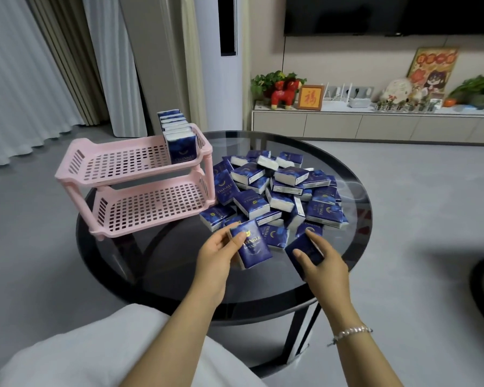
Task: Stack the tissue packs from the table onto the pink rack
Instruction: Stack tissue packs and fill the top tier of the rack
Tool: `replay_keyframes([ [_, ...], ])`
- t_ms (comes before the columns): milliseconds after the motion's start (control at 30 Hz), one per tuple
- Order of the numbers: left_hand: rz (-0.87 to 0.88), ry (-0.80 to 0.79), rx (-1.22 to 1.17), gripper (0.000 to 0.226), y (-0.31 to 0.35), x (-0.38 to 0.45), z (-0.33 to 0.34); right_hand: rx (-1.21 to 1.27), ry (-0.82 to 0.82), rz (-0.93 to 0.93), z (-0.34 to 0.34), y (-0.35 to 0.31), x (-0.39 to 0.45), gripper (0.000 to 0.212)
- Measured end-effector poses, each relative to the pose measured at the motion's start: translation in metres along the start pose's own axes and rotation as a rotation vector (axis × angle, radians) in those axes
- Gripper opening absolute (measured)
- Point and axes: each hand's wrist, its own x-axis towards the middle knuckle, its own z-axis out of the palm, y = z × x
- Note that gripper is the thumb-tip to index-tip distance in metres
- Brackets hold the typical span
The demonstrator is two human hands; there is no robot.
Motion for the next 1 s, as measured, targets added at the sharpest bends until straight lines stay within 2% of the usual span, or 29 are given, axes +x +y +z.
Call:
replay_keyframes([
  [133,0.002,0.041,-0.069,0.013,0.006,-0.003,-0.003,0.420,-0.046,0.150,-0.004,-0.006,-0.002,0.036],
  [267,-0.006,0.088,-0.031,0.013,0.007,-0.005,-0.006,0.641,-0.190,0.252,-0.010,-0.018,-0.002,0.030],
  [367,-0.012,0.093,-0.008,0.017,0.007,-0.007,-0.009,0.734,-0.305,0.264,-0.008,-0.026,-0.002,0.023],
  [500,-0.039,0.110,0.024,0.029,0.009,-0.010,-0.014,0.744,-0.396,0.209,0.006,-0.030,-0.002,0.014],
  [600,-0.057,0.126,-0.008,0.026,0.011,-0.011,-0.021,0.731,-0.432,0.119,0.015,-0.031,-0.003,0.013],
  [733,-0.012,0.177,0.026,0.029,0.014,-0.013,-0.030,0.713,-0.426,0.047,0.020,-0.031,-0.002,0.031],
  [800,0.006,0.194,0.055,0.034,0.015,-0.013,-0.032,0.683,-0.454,-0.003,0.021,-0.033,-0.001,0.029],
  [933,-0.008,0.134,0.084,0.036,0.017,-0.015,-0.031,0.556,-0.552,-0.094,0.024,-0.043,0.003,0.025],
  [1000,-0.040,0.064,0.087,0.044,0.019,-0.016,-0.030,0.435,-0.577,-0.149,0.029,-0.050,0.007,0.023],
])
